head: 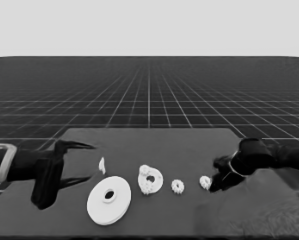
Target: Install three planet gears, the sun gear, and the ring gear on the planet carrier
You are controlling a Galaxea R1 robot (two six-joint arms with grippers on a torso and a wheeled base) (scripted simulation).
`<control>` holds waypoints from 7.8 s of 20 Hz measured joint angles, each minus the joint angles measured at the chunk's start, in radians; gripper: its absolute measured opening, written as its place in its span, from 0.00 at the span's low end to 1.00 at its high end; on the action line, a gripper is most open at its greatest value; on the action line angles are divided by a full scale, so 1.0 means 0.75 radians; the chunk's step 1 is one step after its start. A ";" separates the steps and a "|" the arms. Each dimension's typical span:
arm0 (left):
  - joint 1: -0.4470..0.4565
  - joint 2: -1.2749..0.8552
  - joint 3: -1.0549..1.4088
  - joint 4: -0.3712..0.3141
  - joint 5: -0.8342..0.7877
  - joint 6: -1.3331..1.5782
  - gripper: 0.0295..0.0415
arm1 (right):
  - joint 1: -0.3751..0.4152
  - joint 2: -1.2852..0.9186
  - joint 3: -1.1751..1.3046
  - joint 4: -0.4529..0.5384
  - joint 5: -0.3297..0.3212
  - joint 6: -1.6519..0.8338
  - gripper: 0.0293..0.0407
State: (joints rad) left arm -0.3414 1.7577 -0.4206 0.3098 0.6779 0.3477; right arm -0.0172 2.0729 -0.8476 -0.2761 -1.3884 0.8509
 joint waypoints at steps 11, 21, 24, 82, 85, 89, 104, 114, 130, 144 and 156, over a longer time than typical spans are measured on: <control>-0.001 -0.004 0.004 0.000 -0.002 0.004 0.75 | -0.195 0.358 -0.746 -0.022 0.029 0.147 0.81; -0.001 -0.004 0.004 0.000 -0.002 0.004 0.75 | -0.244 0.385 -0.804 -0.057 0.068 0.129 0.17; -0.001 -0.004 0.004 0.000 -0.002 0.004 0.75 | -0.244 0.385 -0.804 -0.058 0.069 0.129 0.17; -0.001 -0.004 0.004 0.000 -0.002 0.004 0.75 | 0.043 0.777 -0.582 0.136 -0.199 0.700 0.81; -0.001 -0.004 0.004 0.000 -0.002 0.004 0.75 | 0.045 0.741 -0.545 0.137 -0.199 0.701 0.81; -0.001 -0.004 0.004 0.000 -0.002 0.004 0.75 | -0.066 0.746 -0.580 0.018 -0.170 0.674 0.81; -0.001 -0.004 0.004 0.000 -0.002 0.004 0.75 | -0.240 0.782 -0.703 -0.135 -0.103 0.607 0.15; -0.001 -0.004 0.004 0.000 -0.002 0.004 0.75 | 0.034 0.733 -0.536 0.124 -0.197 0.701 0.15; -0.001 -0.004 0.004 0.000 -0.002 0.004 0.75 | -0.039 1.321 -1.221 0.060 -0.163 0.610 0.15; -0.001 -0.004 0.004 0.000 -0.002 0.004 0.75 | -0.106 1.333 -1.267 0.010 -0.140 0.649 0.14; -0.001 -0.004 0.004 0.000 -0.002 0.004 0.75 | -0.107 1.333 -1.267 0.010 -0.140 0.816 0.14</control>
State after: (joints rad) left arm -0.3422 1.7549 -0.4178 0.3101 0.6764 0.3508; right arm -0.0971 3.0729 -1.7975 -0.2685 -1.4936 1.4629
